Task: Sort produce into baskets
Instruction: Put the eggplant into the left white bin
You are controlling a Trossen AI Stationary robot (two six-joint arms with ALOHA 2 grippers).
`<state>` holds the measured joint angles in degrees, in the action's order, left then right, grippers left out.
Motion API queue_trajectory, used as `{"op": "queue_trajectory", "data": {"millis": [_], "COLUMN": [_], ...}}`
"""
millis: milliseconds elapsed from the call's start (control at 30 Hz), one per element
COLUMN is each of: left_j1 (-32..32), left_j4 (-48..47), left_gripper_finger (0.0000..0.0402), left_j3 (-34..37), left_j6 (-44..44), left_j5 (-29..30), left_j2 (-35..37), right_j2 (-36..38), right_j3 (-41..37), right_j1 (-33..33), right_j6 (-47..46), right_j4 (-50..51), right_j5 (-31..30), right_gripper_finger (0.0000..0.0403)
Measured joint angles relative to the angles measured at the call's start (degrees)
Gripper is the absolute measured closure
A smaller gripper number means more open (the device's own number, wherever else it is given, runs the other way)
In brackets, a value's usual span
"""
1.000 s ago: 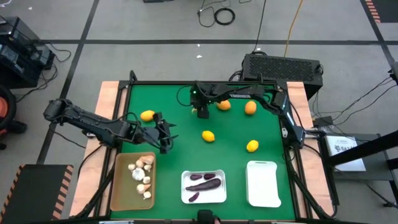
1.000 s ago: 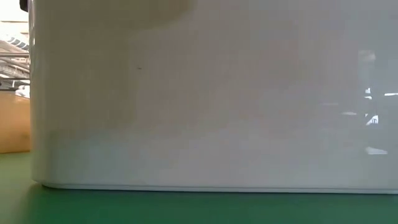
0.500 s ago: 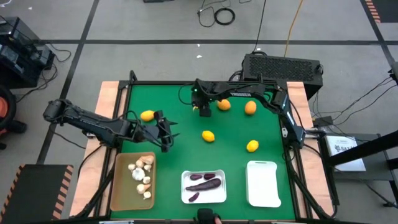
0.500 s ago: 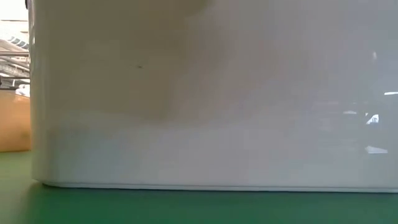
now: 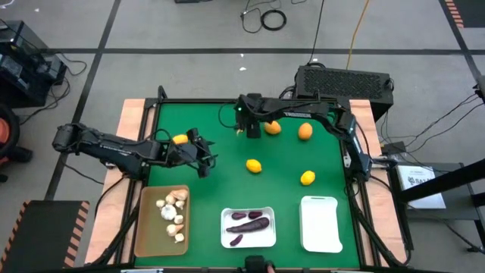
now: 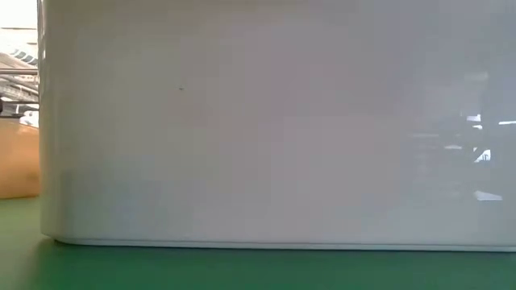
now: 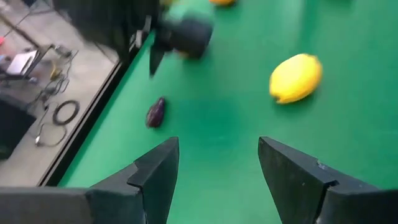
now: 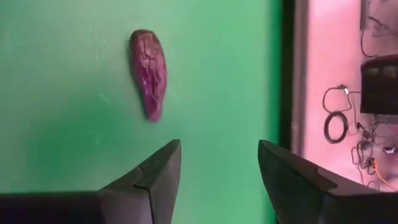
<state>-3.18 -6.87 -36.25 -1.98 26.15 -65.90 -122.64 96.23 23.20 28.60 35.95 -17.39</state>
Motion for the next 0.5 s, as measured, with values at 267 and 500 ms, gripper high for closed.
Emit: {"op": "queue_trajectory", "data": {"millis": [267, 500], "left_j1": [9.4, 21.2], "left_j4": [10.0, 27.7], "left_gripper_finger": [0.0174, 0.0174], "left_j3": [0.0, -0.7], "left_j6": [-3.5, -7.6], "left_j5": [-6.3, -21.2], "left_j2": [-8.4, -22.2], "right_j2": [11.4, 21.3], "right_j3": [0.0, 0.0], "right_j1": [-2.5, -8.5], "right_j6": [-11.7, -25.7], "right_j4": [14.0, 29.4], "right_j5": [10.9, 15.8], "right_gripper_finger": [0.0202, 0.0202]}}
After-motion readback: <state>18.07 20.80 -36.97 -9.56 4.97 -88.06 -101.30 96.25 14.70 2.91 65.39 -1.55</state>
